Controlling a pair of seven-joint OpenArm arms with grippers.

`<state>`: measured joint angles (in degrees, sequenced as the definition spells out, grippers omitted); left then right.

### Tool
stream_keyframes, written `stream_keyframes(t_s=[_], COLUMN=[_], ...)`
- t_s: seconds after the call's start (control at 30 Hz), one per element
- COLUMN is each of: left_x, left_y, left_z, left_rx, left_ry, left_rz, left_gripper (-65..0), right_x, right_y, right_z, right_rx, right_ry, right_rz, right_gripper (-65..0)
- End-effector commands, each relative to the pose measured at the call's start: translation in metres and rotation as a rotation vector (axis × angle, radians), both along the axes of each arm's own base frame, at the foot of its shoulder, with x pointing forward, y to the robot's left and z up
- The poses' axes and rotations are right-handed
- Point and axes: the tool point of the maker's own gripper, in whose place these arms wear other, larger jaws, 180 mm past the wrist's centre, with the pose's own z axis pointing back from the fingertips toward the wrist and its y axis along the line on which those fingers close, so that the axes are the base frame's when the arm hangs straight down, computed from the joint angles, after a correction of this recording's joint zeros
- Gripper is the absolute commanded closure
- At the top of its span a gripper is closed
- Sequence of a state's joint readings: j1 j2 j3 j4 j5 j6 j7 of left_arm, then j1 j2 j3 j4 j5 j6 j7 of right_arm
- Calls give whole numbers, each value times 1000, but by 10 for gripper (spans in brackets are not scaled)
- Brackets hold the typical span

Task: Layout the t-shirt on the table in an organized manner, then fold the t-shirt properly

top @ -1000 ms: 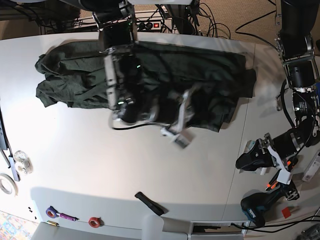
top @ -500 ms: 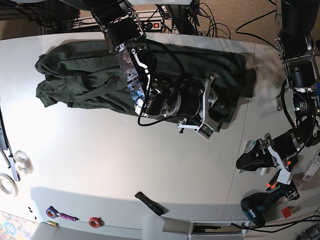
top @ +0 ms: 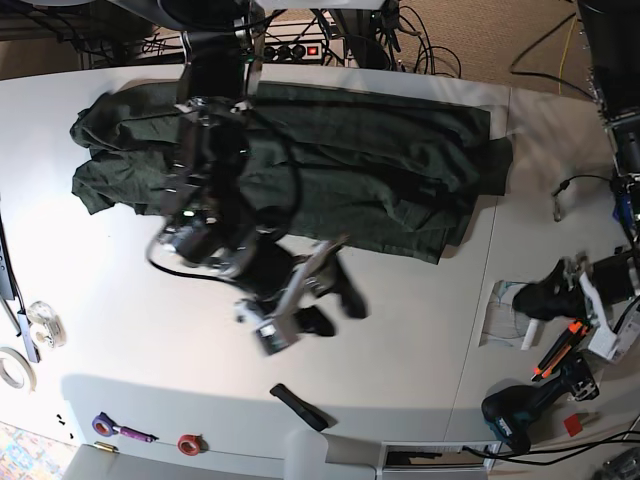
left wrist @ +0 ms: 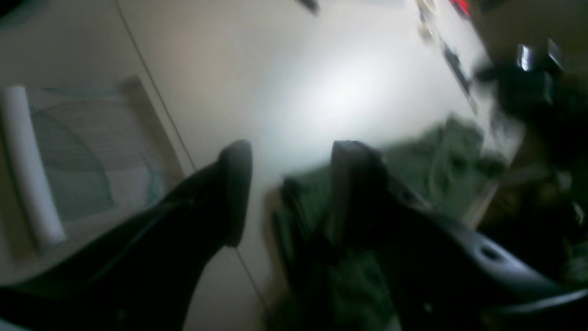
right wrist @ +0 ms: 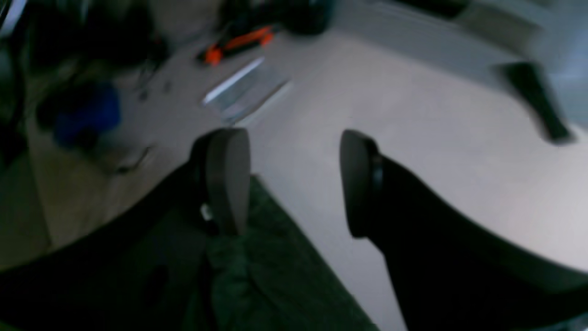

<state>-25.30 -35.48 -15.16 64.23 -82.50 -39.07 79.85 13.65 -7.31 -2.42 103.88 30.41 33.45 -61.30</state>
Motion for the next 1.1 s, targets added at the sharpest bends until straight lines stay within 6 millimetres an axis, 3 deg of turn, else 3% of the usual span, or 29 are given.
stream_keyframes(t_s=[0.0, 0.1, 0.3, 0.47, 0.63, 0.87, 1.07], left_x=[1, -17, -65, -108, -141, -138, -135], left_y=[8, 21, 38, 34, 25, 8, -27], left_z=[16, -5, -56, -93, -112, -117, -136], left_rx=[-14, 16, 54, 55, 63, -3, -61], left_ry=[-25, 43, 216, 337, 406, 401, 419], left_rz=[13, 29, 51, 39, 10, 34, 67], left_gripper=[-330, -380, -387, -387, -387, -387, -387], right_x=[6, 9, -1, -5, -4, -13, -49], right_y=[-6, -34, -70, -93, -125, -203, -279], right_z=[21, 14, -15, -22, -24, -31, -48], right_rx=[58, 94, 57, 74, 70, 123, 116], right_ry=[-47, -20, 51, 74, 77, 91, 139], right_rz=[-16, -88, -150, -195, -276, -518, -725], right_gripper=[-311, -311, -311, -311, -311, -311, -311])
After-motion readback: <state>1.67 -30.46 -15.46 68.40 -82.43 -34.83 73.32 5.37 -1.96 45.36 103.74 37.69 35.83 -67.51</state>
